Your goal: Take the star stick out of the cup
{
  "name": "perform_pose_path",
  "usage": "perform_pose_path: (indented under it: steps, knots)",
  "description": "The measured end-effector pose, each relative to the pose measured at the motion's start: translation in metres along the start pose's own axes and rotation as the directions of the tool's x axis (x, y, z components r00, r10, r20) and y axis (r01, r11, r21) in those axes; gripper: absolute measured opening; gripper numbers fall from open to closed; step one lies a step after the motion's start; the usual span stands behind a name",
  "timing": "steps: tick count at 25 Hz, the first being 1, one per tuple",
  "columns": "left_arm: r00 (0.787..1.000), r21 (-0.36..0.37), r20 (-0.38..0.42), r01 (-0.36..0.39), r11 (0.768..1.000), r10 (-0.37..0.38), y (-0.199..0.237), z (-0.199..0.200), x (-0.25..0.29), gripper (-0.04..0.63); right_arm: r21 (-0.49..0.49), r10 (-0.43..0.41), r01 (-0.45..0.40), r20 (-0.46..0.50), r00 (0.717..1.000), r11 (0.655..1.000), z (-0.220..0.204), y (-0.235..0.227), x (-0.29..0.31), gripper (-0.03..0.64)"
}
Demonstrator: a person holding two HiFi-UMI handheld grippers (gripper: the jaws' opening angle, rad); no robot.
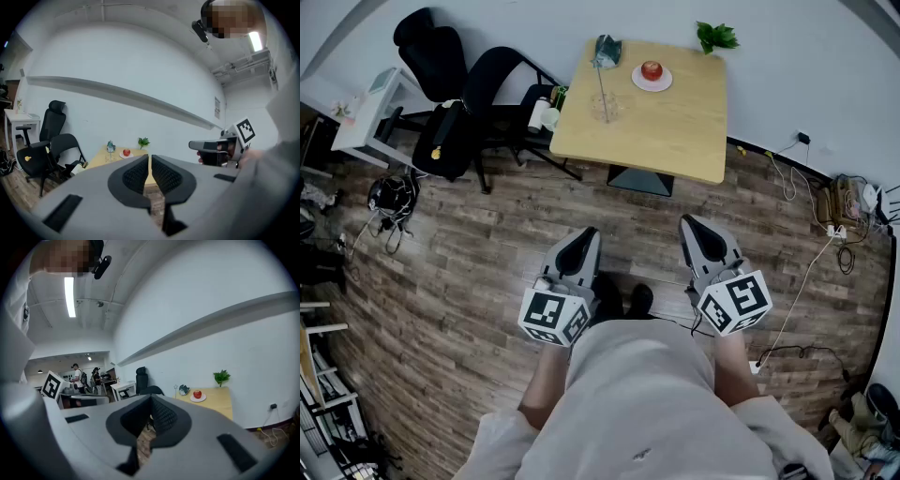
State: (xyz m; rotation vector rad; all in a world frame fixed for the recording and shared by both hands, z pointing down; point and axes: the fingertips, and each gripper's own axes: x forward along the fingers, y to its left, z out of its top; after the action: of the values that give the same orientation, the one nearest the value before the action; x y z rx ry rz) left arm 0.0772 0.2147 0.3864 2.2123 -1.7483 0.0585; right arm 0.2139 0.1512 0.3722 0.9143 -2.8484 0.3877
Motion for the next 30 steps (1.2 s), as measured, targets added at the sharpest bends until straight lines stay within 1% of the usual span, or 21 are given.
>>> perform_pose_path:
  steps: [4,7,11,15,20,24,26,30]
  knots:
    - [1.000,0.014,0.000,0.008,1.000,-0.008,-0.015,-0.002,0.009,0.022,-0.017,0.027,-0.028,-0.018,0.999,0.999,-0.003,-0.004,-0.003,-0.002]
    - [1.000,0.019,-0.006,0.016,1.000,-0.016,-0.024,-0.007,0.008,0.023,-0.023,0.028,-0.028,-0.023,0.999,0.999,-0.007,-0.003,-0.011,-0.002]
    - [1.000,0.003,-0.009,-0.006,1.000,0.006,-0.022,-0.013,0.005,0.023,0.008,0.017,-0.017,-0.018,1.000,1.000,-0.012,-0.009,-0.014,0.000]
    - [1.000,-0.005,-0.016,-0.009,1.000,0.009,-0.020,-0.019,0.004,0.023,0.023,0.029,-0.028,-0.014,0.999,0.999,-0.012,-0.010,-0.015,0.000]
    - [1.000,-0.004,-0.010,-0.013,1.000,0.013,-0.006,-0.011,0.007,0.022,0.026,0.057,-0.057,-0.001,0.998,0.998,-0.005,0.000,-0.004,0.000]
    - [1.000,-0.002,-0.013,-0.003,1.000,0.003,0.009,-0.005,0.010,0.023,0.031,0.075,-0.075,-0.013,0.997,0.997,-0.007,0.008,0.016,0.000]
    - [1.000,0.000,-0.014,0.001,1.000,-0.001,0.020,-0.002,0.009,0.023,0.043,0.077,-0.076,-0.014,0.997,0.996,-0.006,0.015,0.027,0.000]
    - [1.000,0.012,-0.005,0.010,1.000,-0.010,0.052,0.011,0.009,0.023,0.030,0.073,-0.073,-0.024,0.997,0.997,-0.001,0.029,0.059,0.000]
